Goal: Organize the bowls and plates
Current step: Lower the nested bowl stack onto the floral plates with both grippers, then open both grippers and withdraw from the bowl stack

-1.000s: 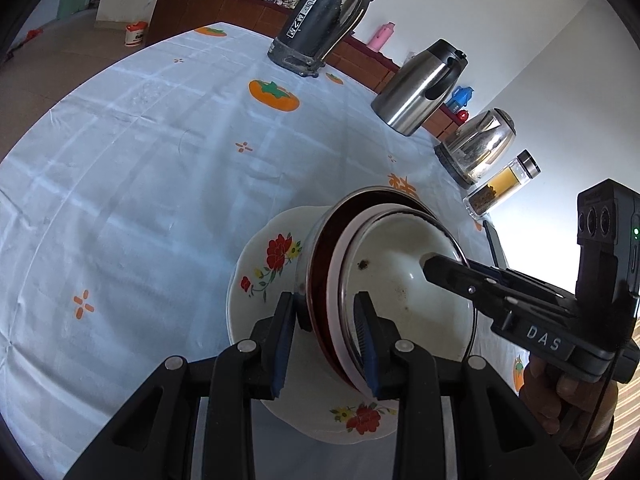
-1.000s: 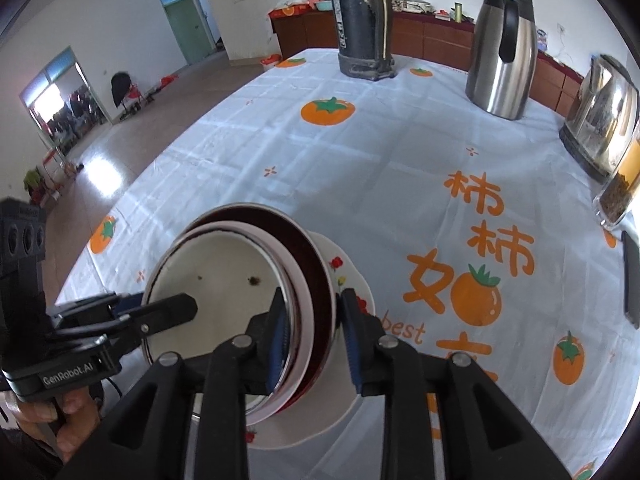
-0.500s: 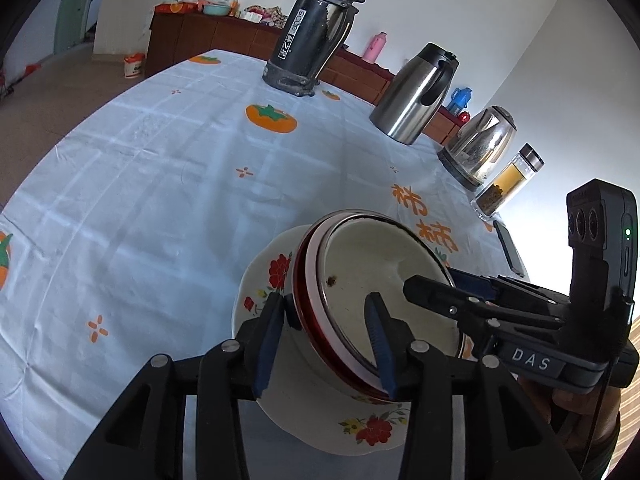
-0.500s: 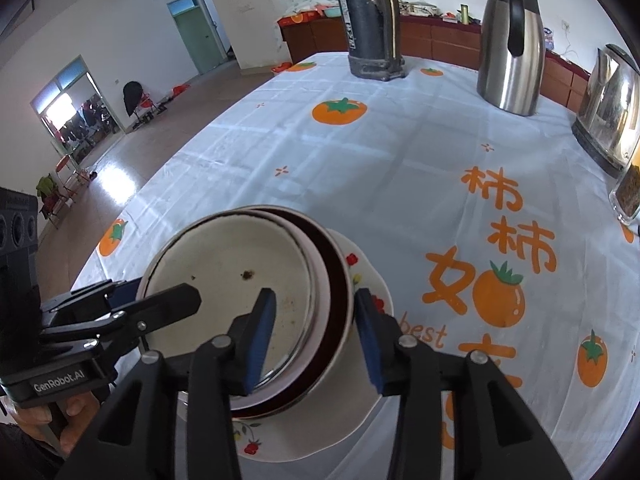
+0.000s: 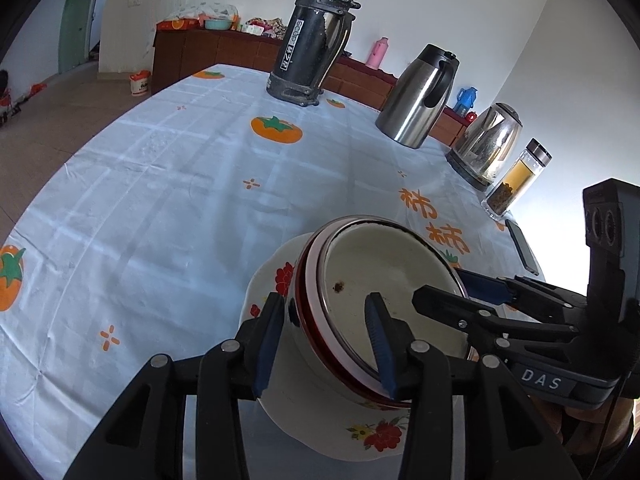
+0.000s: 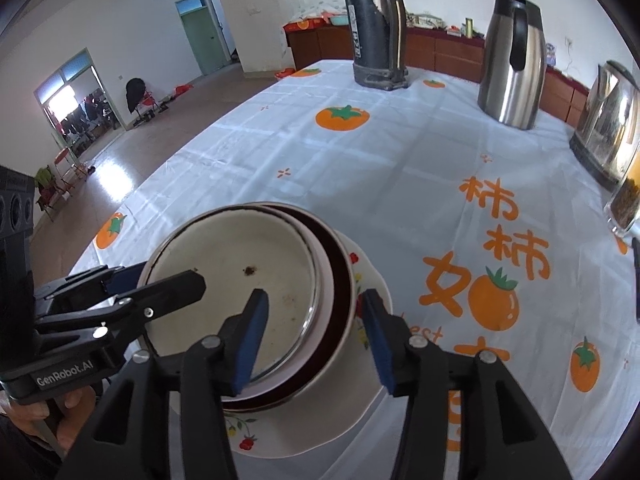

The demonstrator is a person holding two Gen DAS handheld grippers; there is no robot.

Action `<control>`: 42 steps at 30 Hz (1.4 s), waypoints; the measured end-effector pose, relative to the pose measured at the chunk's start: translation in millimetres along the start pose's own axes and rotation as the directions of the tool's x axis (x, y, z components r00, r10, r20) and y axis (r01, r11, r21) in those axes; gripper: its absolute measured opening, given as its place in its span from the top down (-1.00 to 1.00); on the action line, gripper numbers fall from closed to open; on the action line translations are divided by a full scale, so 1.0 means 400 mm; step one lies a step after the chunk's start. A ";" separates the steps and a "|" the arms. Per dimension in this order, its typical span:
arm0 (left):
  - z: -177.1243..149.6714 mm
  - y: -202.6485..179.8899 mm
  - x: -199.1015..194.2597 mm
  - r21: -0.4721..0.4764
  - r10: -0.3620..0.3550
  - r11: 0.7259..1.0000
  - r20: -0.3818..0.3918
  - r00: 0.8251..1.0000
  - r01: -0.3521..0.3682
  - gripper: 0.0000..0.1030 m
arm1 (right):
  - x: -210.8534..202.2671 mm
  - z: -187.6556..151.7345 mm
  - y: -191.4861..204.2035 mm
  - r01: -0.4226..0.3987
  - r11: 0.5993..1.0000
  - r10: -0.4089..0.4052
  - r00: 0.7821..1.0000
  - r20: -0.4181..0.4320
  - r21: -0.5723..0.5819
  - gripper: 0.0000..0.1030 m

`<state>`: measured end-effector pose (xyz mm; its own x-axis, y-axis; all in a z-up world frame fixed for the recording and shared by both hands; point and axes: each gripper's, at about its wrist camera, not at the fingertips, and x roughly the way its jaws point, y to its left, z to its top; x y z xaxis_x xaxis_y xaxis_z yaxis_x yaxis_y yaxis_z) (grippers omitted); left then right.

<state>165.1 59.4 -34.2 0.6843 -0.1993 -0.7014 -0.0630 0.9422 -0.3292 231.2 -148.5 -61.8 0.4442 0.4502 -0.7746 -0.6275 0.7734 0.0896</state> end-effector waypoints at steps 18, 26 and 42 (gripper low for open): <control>0.000 -0.082 -0.086 0.168 0.104 0.974 0.276 0.955 -0.154 -0.53 | -0.145 -0.063 -0.010 0.220 0.975 -0.208 0.833 0.512 0.038 -0.50; 0.014 -0.134 -0.090 0.196 0.104 0.963 0.357 0.928 -0.184 -0.54 | -0.188 -0.077 -0.033 0.277 0.955 -0.286 0.761 0.583 0.106 -0.67; 0.000 -0.177 -0.097 0.235 0.079 0.951 0.443 0.893 -0.201 -0.54 | -0.235 -0.097 -0.060 0.313 0.933 -0.353 0.696 0.626 0.178 -0.76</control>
<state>143.0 0.4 16.4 0.9281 0.0156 -0.3719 -0.0262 0.9994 -0.0236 179.5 -226.6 -15.5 0.9306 0.3194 -0.1787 -0.3324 0.9419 -0.0477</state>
